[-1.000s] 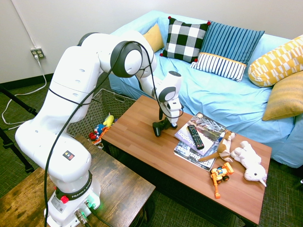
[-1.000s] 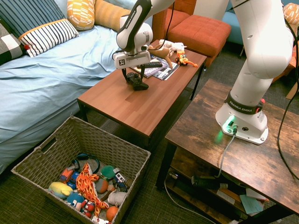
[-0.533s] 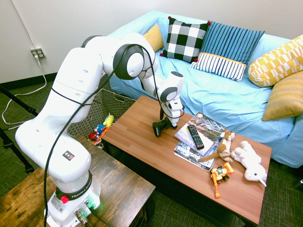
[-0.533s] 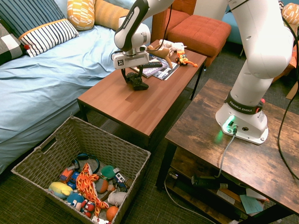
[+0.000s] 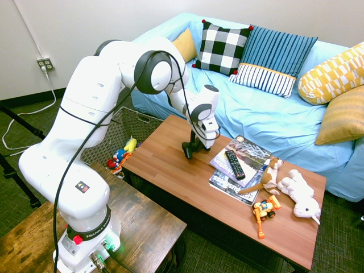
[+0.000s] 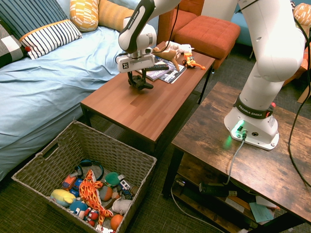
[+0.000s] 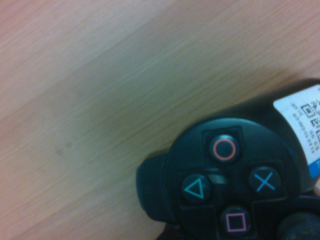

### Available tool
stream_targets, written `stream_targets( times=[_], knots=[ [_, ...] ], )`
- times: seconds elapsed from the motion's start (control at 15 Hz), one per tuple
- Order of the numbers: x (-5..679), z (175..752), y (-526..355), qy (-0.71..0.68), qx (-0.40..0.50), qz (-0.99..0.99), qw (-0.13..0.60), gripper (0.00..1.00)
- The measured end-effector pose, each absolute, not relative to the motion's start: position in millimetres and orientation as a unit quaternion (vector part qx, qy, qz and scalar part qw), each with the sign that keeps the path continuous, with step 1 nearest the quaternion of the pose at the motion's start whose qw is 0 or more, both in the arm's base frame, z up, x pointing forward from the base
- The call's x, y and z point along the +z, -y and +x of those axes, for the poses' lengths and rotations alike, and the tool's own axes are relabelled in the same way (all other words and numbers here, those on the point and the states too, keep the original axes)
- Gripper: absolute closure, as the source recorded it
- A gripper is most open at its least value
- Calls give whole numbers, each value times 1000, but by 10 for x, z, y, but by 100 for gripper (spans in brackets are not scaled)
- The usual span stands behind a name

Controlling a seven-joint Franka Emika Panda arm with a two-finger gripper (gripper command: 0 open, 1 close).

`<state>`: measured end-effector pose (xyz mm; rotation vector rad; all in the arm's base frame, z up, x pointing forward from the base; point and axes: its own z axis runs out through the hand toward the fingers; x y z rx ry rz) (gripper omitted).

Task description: Put the gamepad in the basket

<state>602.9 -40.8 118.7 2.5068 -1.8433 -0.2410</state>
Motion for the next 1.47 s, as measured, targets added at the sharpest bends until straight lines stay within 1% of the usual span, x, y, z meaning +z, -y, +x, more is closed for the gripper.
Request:
stream_targets(
  times=[0.13,0.27,0.4,0.53,0.8,1.0,1.07,1.27,1.47],
  knots=[
    [1558,5919,241,568,-60,821,-3,100],
    [1918,5753,-147,535,-36,844,-8,100],
    [2202,5544,-816,499,-9,866,-1,100],
    [2341,5323,-1584,470,14,883,11,100],
    [2298,5050,-2642,440,28,898,15,100],
    [2025,5021,-3275,427,29,903,26,100],
    [1897,5117,-3400,430,31,902,32,100],
    [1818,5168,-3467,425,37,904,35,100],
    [1509,4998,-3973,410,36,911,36,100]
  ],
)
